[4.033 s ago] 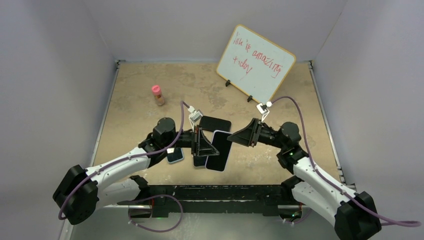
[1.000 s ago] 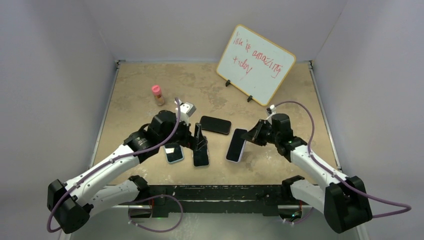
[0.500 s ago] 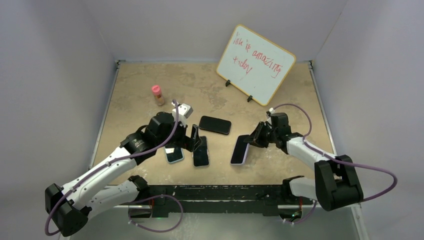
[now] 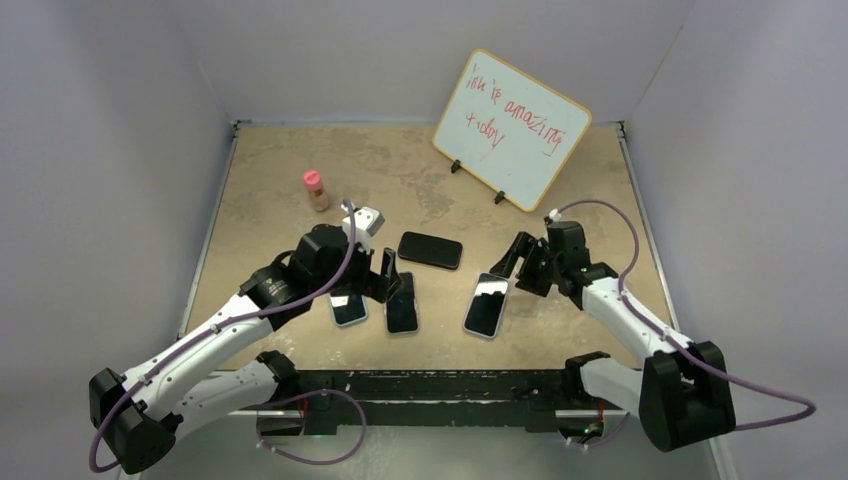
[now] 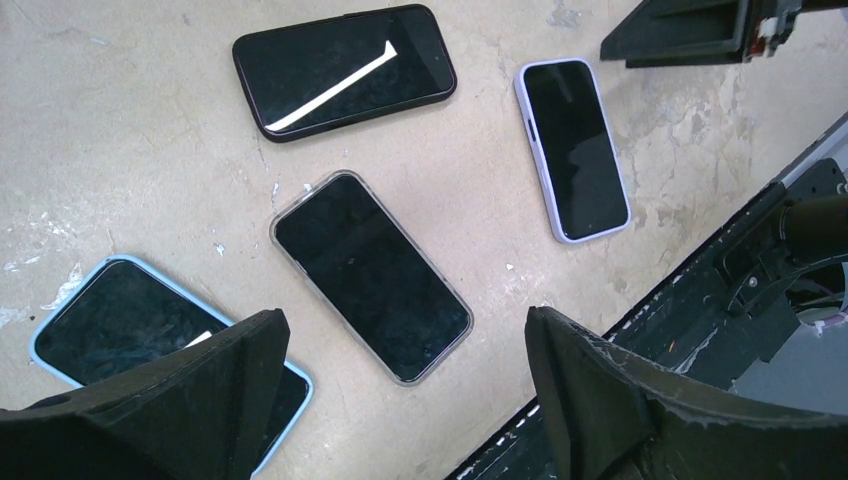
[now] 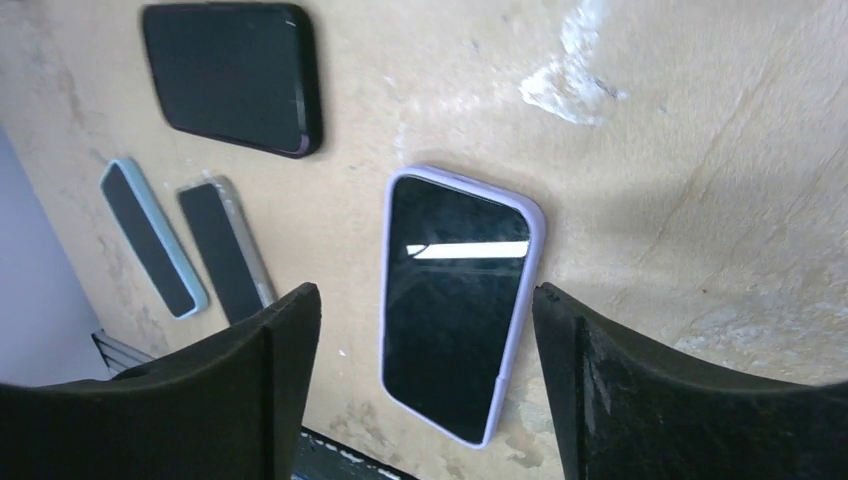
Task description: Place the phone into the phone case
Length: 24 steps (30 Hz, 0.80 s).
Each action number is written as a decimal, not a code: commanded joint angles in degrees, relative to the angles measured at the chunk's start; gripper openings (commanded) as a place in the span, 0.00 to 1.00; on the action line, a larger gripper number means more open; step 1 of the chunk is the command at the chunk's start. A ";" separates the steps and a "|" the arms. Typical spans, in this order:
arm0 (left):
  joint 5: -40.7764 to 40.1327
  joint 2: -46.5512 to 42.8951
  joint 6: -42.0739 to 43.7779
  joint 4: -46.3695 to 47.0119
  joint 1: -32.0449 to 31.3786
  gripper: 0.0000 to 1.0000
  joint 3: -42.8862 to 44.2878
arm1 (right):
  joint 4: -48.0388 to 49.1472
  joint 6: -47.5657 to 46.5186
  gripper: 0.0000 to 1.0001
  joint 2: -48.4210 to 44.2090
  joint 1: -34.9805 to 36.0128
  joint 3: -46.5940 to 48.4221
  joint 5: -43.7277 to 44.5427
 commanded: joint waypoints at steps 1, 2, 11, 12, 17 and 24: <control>-1.20 -0.18 -2.45 1.99 0.02 0.92 1.38 | -7.24 -3.75 0.83 -4.13 -0.11 5.77 3.75; -1.47 -0.40 -2.85 2.06 0.01 0.92 1.36 | -8.02 -4.96 0.88 -5.00 -0.08 6.82 4.67; -13.06 -3.22 -7.64 0.25 0.06 1.00 3.52 | -16.73 -11.28 0.99 -18.05 -0.11 13.99 8.75; -13.67 -3.69 -8.14 0.37 0.07 1.00 3.55 | -17.10 -12.12 0.99 -19.45 -0.09 14.81 8.53; -9.58 -6.94 -8.59 3.56 0.06 1.00 4.33 | -16.85 -12.93 0.99 -25.19 -0.07 16.72 4.49; -5.76 -10.70 -9.80 9.86 0.04 1.00 1.69 | -16.06 -11.49 0.99 -29.51 -0.09 16.89 1.05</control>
